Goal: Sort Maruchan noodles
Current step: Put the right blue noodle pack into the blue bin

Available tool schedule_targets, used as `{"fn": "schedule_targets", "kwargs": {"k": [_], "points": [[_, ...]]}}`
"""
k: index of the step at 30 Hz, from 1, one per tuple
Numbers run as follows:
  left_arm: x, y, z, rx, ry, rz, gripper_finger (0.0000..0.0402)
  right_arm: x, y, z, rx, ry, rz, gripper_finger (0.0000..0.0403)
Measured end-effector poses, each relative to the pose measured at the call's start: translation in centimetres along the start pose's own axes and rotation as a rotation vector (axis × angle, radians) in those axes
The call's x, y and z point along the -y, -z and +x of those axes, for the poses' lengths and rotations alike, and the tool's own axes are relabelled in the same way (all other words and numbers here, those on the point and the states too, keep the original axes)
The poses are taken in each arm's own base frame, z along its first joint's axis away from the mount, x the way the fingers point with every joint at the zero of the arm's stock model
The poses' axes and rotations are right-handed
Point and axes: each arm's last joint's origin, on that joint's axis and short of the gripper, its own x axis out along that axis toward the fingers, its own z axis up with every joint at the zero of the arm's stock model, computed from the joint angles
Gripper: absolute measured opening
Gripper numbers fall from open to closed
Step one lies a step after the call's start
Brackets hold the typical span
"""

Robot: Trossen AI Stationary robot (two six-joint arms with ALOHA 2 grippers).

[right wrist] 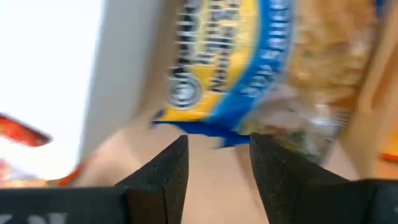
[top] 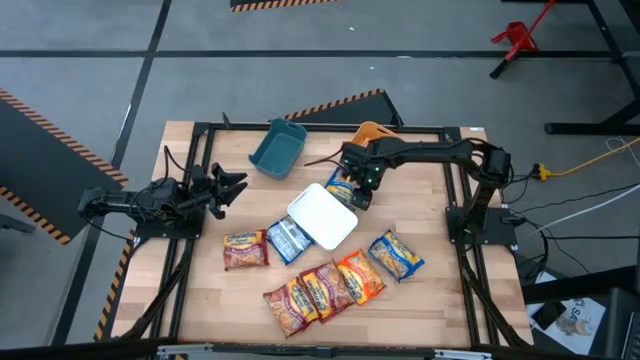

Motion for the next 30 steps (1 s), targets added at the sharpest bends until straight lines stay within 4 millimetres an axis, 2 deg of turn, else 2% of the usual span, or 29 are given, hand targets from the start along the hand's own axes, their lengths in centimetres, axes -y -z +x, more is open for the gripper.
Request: {"fn": "schedule_targets", "kwargs": {"k": [3,6,9,12,17,23,30], "points": [[0.0,0.0,0.0,0.0,0.0,0.0,0.0174,-0.5,-0.3,0.1,0.026,0.0,-0.026,0.0199],[0.0,0.0,0.0,-0.003,-0.001,0.001,0.0174,-1.2,-0.6,0.3,0.069,0.021,-0.086,0.0252],[0.0,0.1,0.0,-0.007,-0.002,0.003,0.0174,-1.5,-0.8,0.4,0.087,0.085,-0.154,0.0303],[0.0,0.1,0.0,-0.011,-0.004,0.005,0.0174,-1.3,-0.8,0.7,0.075,0.169,-0.26,0.0332],[0.0,0.1,0.0,-0.012,-0.005,0.005,0.0174,-1.2,-0.4,0.6,0.002,0.217,-0.521,0.0336],[-0.1,0.1,0.0,-0.013,-0.006,0.006,0.0174,-2.5,-0.1,1.0,-0.05,0.241,-0.818,0.0336],[-0.1,0.2,0.0,-0.022,-0.012,0.01,0.0174,-3.6,-0.7,1.9,-0.031,0.307,-0.982,0.0348]]}}
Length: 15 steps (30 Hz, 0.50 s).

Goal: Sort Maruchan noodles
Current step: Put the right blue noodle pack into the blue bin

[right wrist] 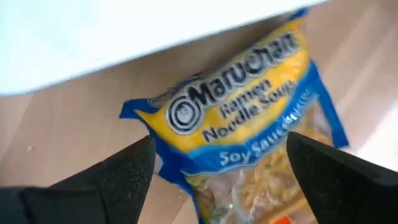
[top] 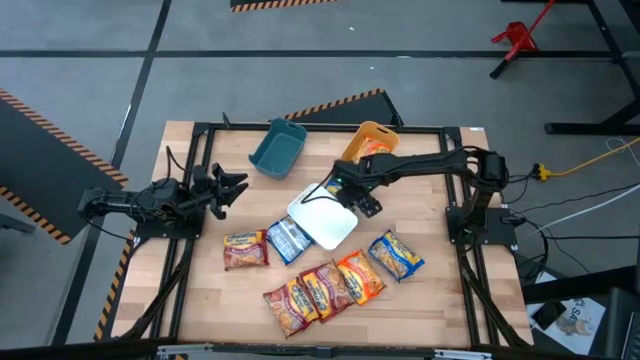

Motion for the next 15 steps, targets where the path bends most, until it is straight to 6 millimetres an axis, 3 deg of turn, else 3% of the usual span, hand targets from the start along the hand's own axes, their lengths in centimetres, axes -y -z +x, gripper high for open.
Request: {"fn": "schedule_targets", "kwargs": {"k": [7,15], "points": [[0.0,0.0,0.0,-0.002,-0.002,0.001,0.0174,-0.1,0.1,2.2,-0.065,-0.03,-0.047,0.0349],[-0.1,0.0,0.0,0.012,-0.044,0.001,0.0174,0.5,-0.2,3.9,-0.116,0.056,-0.097,0.0348]]}}
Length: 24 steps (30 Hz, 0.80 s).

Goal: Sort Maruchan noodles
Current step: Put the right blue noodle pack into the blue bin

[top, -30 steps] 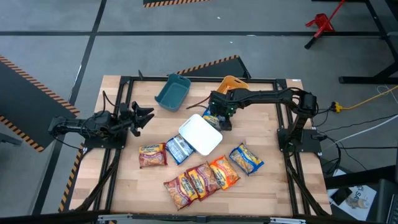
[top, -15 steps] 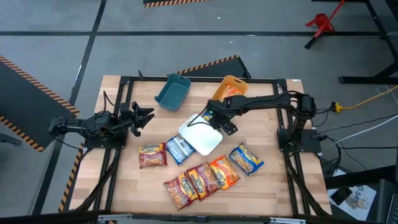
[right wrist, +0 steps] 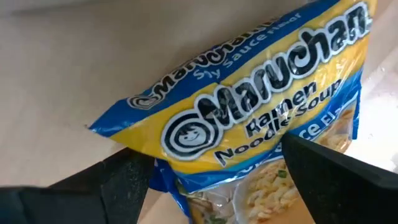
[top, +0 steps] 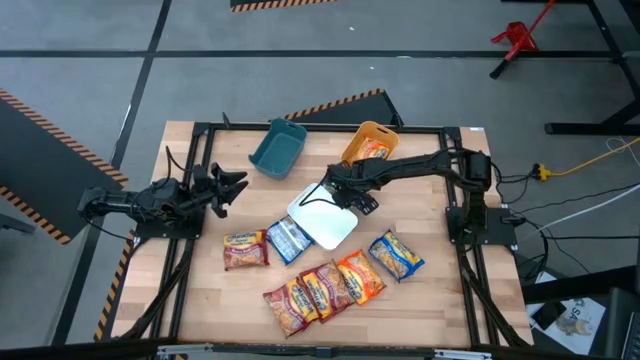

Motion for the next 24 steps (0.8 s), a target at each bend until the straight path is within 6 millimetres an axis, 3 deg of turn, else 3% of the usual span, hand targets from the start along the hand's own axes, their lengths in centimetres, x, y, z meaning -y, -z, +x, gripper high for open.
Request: {"fn": "schedule_targets", "kwargs": {"k": [5,15,24], "points": [[-0.1,0.0,0.0,0.004,-0.019,0.001,0.0174,0.1,-0.1,0.2,-0.005,0.011,0.038,0.031],[-0.1,0.0,0.0,0.004,-0.026,0.003,0.0174,0.1,0.1,0.2,-0.041,0.032,0.059,0.0135],[-0.1,0.0,0.0,0.005,-0.026,0.002,0.0174,0.2,0.2,-0.8,-0.003,0.04,0.116,0.002]]}}
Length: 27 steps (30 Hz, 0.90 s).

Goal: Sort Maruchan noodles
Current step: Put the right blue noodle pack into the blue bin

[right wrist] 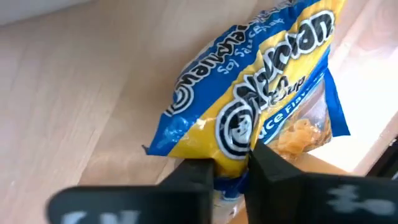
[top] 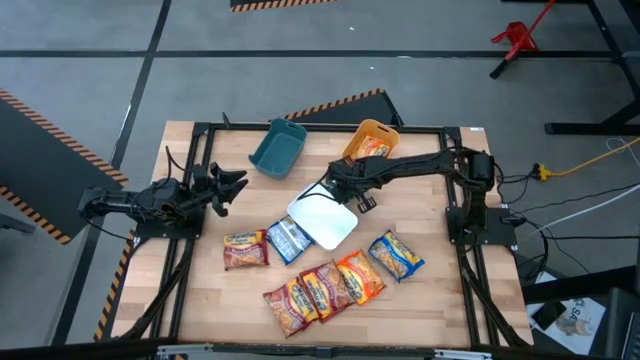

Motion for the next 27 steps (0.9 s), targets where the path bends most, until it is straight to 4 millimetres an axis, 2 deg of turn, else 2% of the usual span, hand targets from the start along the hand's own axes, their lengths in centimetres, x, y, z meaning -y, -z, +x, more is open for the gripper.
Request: {"fn": "schedule_targets", "kwargs": {"k": [10,18,21,27], "points": [[0.0,0.0,0.0,0.0,-0.001,0.0,0.0174,0.3,0.8,-2.2,0.063,-0.033,0.151,0.0014],[0.0,0.0,0.0,-0.001,-0.001,0.0,0.0174,1.1,0.9,-4.3,0.086,0.077,0.22,0.0014],[0.0,0.0,0.0,-0.001,-0.001,0.0,0.0174,2.2,0.3,-5.8,0.127,0.115,0.239,0.0014],[0.0,0.0,0.0,0.0,-0.001,0.0,0.0174,5.2,-1.4,-10.2,0.276,0.243,0.268,0.0014]]}}
